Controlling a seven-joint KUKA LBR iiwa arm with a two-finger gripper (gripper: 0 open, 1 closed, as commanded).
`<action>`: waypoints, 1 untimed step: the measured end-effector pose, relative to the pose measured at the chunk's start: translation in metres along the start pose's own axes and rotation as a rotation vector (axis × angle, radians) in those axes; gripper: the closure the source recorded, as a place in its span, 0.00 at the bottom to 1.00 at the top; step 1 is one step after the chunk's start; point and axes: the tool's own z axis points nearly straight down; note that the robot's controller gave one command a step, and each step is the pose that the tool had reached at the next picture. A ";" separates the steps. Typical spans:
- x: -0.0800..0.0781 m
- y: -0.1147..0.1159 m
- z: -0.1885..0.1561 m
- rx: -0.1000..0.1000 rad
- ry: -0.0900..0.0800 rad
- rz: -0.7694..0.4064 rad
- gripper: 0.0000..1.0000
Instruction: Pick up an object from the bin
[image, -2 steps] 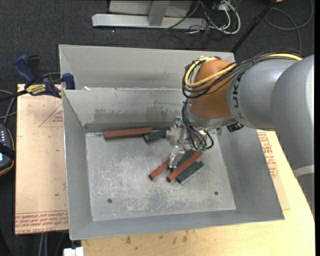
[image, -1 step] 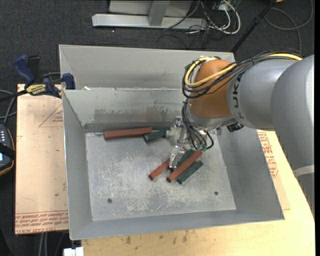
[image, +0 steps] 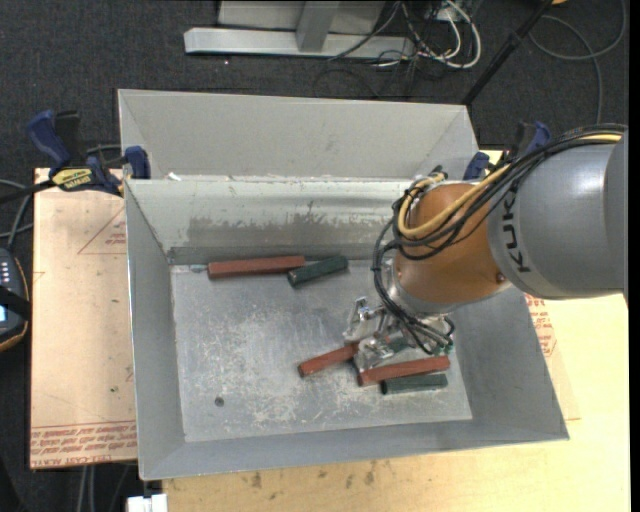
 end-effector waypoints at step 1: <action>0.000 0.000 0.000 0.000 0.000 0.000 1.00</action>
Offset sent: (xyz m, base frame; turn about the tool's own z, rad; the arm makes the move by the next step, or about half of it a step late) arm 0.0052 -0.0184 0.1479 0.0051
